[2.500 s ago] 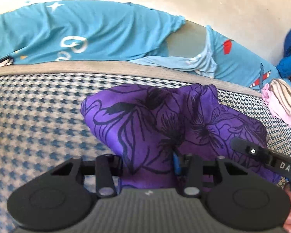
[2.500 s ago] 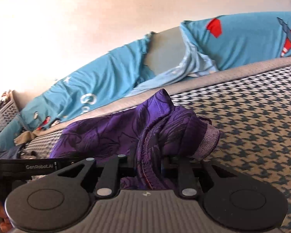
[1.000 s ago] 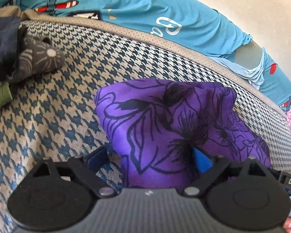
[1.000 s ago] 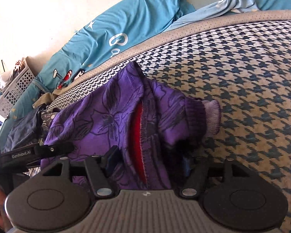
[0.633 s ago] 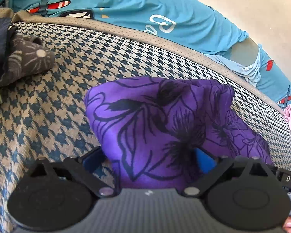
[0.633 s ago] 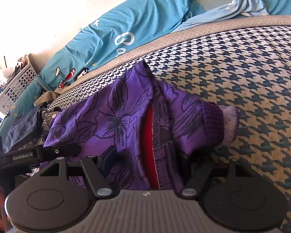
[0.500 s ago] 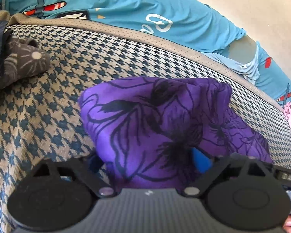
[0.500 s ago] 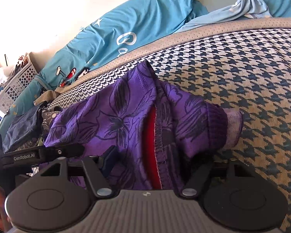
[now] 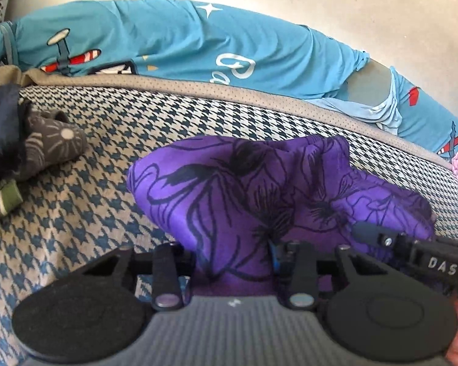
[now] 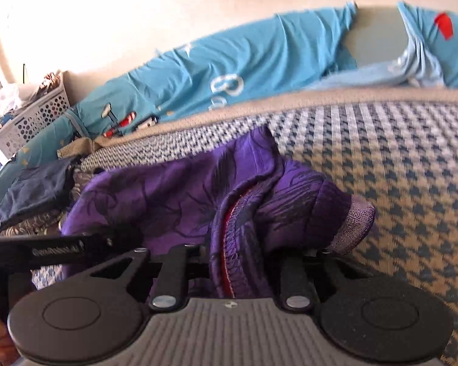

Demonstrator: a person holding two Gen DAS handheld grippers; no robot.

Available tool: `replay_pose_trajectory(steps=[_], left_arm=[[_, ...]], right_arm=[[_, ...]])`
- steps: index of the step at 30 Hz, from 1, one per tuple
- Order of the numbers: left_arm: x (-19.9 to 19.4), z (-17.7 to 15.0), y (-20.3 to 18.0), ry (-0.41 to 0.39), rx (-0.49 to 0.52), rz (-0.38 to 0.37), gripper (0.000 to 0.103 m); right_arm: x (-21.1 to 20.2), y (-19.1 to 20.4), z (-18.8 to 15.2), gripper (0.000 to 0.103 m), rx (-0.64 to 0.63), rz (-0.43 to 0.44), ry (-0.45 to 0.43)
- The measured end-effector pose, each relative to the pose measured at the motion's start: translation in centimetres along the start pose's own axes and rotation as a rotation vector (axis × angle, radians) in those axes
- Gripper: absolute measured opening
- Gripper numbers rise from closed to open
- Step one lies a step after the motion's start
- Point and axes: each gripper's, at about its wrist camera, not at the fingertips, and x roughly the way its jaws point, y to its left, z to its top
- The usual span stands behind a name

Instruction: Fold clothes

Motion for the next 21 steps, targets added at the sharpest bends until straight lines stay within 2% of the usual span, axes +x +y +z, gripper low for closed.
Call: replay_pose_trajectory(steps=[10, 21], left_arm=[[-3.1, -0.2, 0.1, -0.088, 0.031, 0.07, 0.035], [-5.7, -3.9, 0.6, -0.108, 0.035, 0.114, 0.036]], right_arm=[[-2.5, 3.2, -0.4, 0.021, -0.047, -0.03, -0.087], [-4.8, 6.0, -2.8, 0.021, -0.066, -0.038, -0.104]])
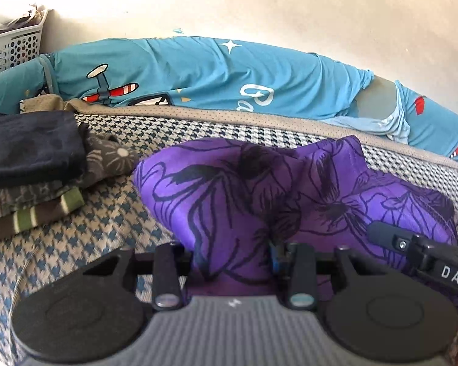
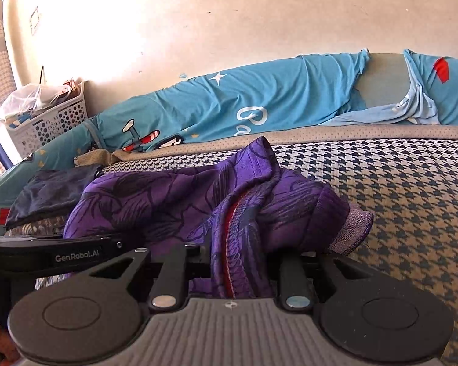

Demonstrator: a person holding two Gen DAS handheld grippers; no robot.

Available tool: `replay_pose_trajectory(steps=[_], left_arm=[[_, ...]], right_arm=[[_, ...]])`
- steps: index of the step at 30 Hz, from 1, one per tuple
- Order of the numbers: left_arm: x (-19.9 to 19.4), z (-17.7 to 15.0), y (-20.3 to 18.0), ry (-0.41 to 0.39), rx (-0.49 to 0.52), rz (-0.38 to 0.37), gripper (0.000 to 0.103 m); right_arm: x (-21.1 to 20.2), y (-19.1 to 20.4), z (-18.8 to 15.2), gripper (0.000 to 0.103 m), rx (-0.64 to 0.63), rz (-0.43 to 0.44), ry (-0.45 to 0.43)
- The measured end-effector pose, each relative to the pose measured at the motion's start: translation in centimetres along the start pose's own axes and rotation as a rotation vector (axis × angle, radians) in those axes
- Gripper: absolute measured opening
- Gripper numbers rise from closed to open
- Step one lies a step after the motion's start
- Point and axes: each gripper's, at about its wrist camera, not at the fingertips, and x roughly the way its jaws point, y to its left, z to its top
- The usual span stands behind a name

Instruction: Fold clothes

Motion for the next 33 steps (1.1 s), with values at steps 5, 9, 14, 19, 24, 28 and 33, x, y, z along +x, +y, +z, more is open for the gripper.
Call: replay_pose_trajectory(steps=[5, 9, 14, 19, 24, 28, 33], left_arm=[[-1.3, -1.4, -0.1, 0.006, 0.009, -0.002, 0.035], [-2.2, -2.2, -0.6, -0.004, 0.021, -0.011, 0.035], [-3.3, -3.4, -1.3, -0.009, 0.037, -0.029, 0.036], [-4.2, -4.5, -2.0, -0.008, 0.056, -0.039, 0.036], [-5.1, -5.2, -2.7, -0.02, 0.077, -0.043, 0.036], [-5.5, -5.6, -3.3, -0.016, 0.089, -0.05, 0.036], [-5.7, -6.2, -4.1, -0.001, 0.107, -0.066, 0.036]], right_arm=[[-1.6, 0.8, -1.5, 0.021, 0.001, -0.011, 0.005], [-2.9, 1.1, -2.3, 0.021, 0.001, -0.019, 0.0], [-4.7, 1.0, -3.2, 0.021, 0.016, -0.034, -0.008], [-6.2, 0.8, -3.9, 0.021, 0.026, -0.05, -0.005], [-7.5, 0.6, -4.4, 0.021, 0.031, -0.062, -0.012], [-8.3, 0.4, -4.5, 0.021, 0.043, -0.069, -0.017], [-9.3, 0.0, -5.1, 0.021, 0.048, -0.092, -0.015]])
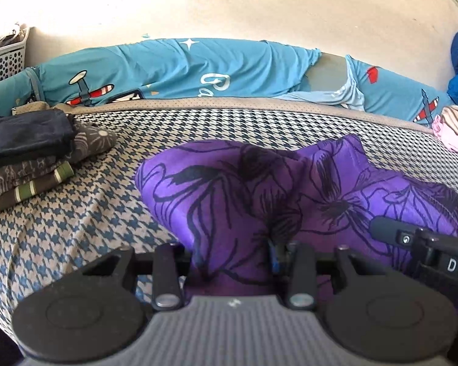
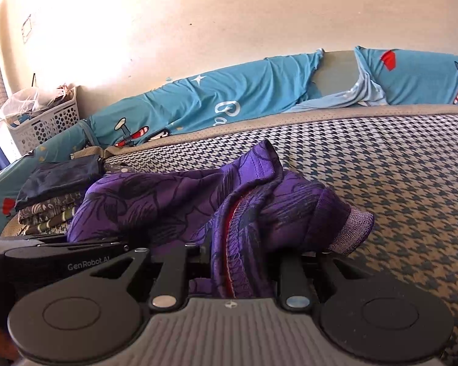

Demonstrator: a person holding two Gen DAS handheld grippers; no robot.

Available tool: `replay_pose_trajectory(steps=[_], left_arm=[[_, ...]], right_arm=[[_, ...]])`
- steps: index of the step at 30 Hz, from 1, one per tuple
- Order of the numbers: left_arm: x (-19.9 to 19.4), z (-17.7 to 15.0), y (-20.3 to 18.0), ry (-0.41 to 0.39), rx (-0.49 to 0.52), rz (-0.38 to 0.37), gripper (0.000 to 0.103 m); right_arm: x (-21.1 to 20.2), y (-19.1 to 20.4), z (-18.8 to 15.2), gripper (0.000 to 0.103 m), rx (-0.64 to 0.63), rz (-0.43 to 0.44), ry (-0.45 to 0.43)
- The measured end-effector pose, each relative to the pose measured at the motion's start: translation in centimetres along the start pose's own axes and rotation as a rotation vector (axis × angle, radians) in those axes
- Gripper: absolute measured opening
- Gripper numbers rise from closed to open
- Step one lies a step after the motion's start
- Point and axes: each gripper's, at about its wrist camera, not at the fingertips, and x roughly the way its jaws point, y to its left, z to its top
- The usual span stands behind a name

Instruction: Fold clothes

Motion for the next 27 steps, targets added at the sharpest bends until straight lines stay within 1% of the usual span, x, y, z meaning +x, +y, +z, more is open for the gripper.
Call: replay_pose_trajectory(steps=[11, 20, 22, 27], left_arm=[[-0.2, -0.5, -1.2, 0.003, 0.028, -0.015, 0.036], [-0.3, -0.7, -1.3, 0.011, 0.033, -0.016, 0.036], [-0.3, -0.7, -1.3, 0.013, 0.032, -0.016, 0.036], [-0.4, -0.8, -1.3, 0.012, 0.036, -0.015, 0.036]], right_arm=[[-1.1, -1.3, -0.5, 0.021, 0.027, -0.023, 0.002], [-1.4, -1.1, -0.6, 0.021, 0.037, -0.028, 0.007], [-1.4, -1.0, -0.6, 0.021, 0.04, -0.047, 0.004], [-1.3, -1.0, -0.5, 0.021, 0.042, -0.049, 0.006]])
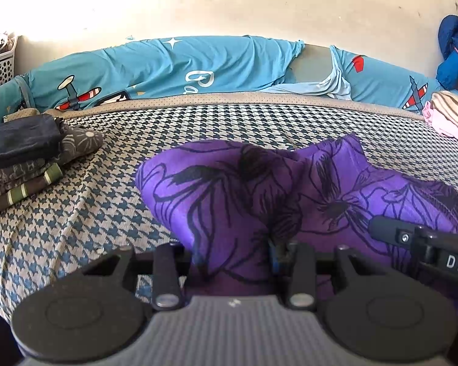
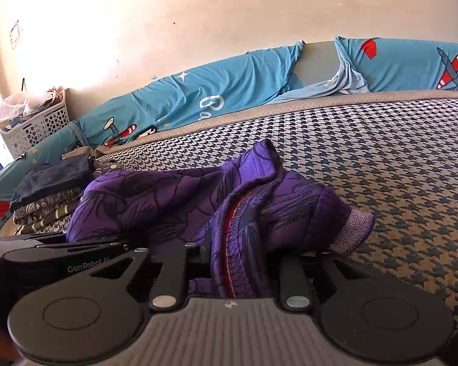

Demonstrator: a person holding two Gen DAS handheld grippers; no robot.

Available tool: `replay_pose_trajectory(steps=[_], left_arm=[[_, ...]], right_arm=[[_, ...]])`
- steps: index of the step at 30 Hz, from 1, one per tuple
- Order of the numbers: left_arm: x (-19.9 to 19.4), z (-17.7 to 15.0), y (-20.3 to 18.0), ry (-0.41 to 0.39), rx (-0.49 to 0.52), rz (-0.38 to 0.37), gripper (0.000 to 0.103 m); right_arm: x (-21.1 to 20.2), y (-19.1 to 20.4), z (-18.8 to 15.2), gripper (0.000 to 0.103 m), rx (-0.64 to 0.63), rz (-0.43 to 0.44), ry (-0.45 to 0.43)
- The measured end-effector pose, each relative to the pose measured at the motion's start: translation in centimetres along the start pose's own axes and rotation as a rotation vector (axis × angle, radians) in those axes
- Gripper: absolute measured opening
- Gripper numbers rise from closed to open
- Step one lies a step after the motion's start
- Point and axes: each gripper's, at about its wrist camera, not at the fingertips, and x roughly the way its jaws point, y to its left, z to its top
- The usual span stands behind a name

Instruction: Fold clothes

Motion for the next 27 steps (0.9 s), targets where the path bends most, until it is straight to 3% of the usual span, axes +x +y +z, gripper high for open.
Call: replay_pose_trajectory(steps=[27], left_arm=[[-0.36, -0.26, 0.18, -0.005, 0.0, 0.011, 0.036]], right_arm=[[0.28, 0.19, -0.2, 0.021, 0.005, -0.002, 0.009]])
